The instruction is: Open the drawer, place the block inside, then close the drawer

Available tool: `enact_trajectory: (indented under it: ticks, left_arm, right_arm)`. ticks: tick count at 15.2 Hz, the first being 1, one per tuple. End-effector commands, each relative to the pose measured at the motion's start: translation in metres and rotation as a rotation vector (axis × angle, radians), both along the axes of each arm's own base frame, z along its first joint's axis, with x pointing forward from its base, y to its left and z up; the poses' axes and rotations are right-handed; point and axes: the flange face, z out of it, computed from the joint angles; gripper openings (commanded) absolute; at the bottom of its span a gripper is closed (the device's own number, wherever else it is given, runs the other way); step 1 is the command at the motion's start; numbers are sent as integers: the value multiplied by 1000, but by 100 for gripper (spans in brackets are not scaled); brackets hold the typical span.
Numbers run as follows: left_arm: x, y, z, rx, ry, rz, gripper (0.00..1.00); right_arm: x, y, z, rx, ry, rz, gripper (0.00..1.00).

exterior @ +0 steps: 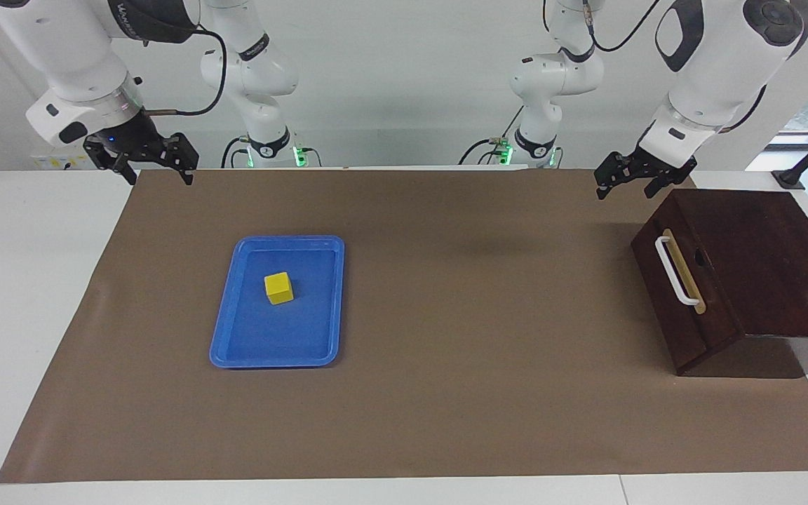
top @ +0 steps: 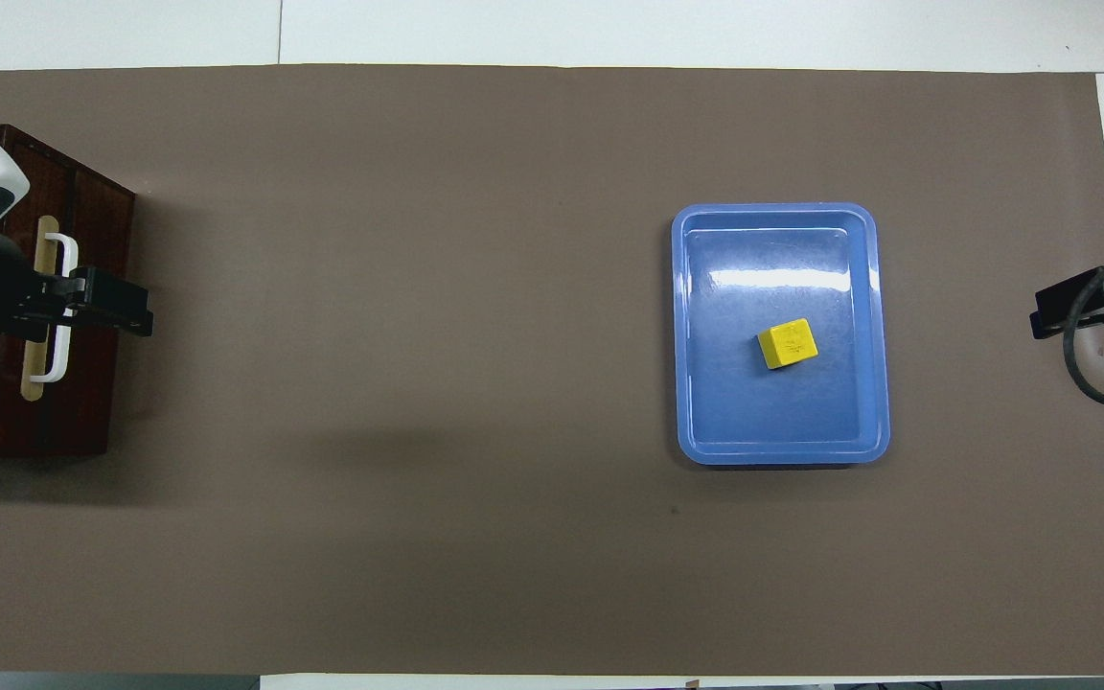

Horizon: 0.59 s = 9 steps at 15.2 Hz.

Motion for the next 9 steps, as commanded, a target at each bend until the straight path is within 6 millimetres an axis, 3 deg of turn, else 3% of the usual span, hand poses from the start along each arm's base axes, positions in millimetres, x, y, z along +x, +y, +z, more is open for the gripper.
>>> enact_trajectory:
  ticks: [1, 9]
  left_arm:
    - [-8, 4, 3, 14, -9, -2, 100]
    - [-8, 4, 3, 15, -9, -1, 100]
  right_arm:
    - [-2, -2, 2, 19, -16, -24, 100]
    - [-2, 2, 3, 3, -18, -4, 100]
